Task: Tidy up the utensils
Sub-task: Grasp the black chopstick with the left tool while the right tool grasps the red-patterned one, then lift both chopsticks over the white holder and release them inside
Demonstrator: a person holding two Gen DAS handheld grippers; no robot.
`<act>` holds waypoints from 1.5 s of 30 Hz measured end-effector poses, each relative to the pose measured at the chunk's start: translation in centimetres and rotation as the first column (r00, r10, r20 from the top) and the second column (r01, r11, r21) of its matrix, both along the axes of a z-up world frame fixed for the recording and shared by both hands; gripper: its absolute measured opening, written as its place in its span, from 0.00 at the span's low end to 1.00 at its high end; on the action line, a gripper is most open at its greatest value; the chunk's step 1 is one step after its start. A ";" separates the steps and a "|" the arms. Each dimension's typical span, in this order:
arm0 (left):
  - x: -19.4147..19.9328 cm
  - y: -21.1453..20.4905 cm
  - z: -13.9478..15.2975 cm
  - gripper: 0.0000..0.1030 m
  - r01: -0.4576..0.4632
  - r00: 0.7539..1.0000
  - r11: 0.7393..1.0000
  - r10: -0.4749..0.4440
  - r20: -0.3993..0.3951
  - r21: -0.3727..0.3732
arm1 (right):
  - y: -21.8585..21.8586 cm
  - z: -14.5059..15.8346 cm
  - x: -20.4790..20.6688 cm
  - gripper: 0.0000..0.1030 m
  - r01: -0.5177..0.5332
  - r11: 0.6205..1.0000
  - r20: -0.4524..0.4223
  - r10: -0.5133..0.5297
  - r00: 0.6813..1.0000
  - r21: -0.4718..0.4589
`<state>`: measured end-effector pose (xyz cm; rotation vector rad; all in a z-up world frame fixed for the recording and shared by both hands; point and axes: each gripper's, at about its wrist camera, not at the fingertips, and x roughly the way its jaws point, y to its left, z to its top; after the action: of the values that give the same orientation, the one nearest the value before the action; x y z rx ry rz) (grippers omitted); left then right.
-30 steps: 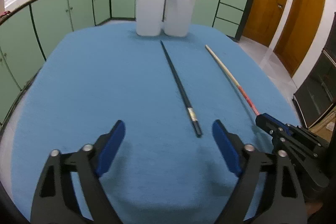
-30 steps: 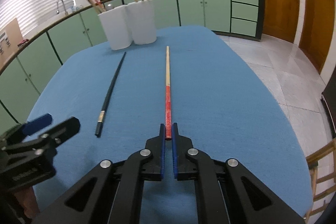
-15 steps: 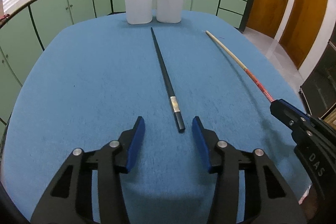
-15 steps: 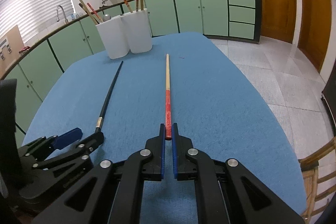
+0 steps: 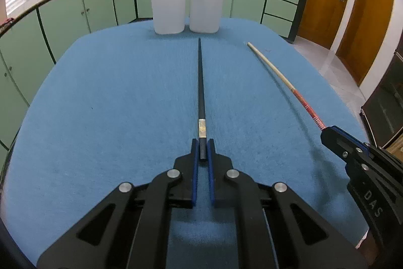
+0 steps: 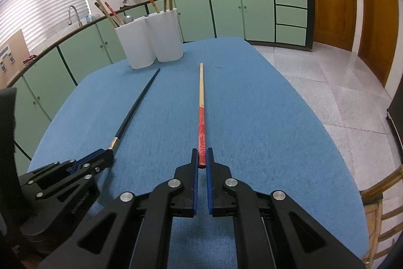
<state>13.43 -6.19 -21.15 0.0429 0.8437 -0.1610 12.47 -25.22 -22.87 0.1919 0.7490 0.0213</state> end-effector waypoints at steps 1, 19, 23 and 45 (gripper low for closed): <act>-0.2 0.1 0.3 0.06 0.001 1.000 1.000 -0.001 0.007 0.002 | 0.0 0.1 0.0 0.06 -0.001 1.000 0.003 0.001 1.000 -0.005; -1.2 2.5 10.0 0.05 -0.014 0.972 0.999 0.021 0.233 -0.032 | -0.9 7.8 0.4 0.05 -0.031 0.999 0.166 0.036 0.985 -0.032; -0.4 3.0 12.3 0.05 -0.011 0.961 0.998 0.027 0.277 -0.060 | -1.2 10.5 1.0 0.05 -0.050 0.999 0.217 0.051 0.975 -0.012; 4.6 5.2 19.7 0.05 0.018 0.928 0.986 0.046 0.369 -0.168 | -0.4 18.9 6.5 0.05 -0.148 0.989 0.316 0.145 0.938 -0.013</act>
<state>18.07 -1.00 -1.45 -0.0903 0.4475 -0.2034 19.01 -25.58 -4.00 0.1381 0.4410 0.1943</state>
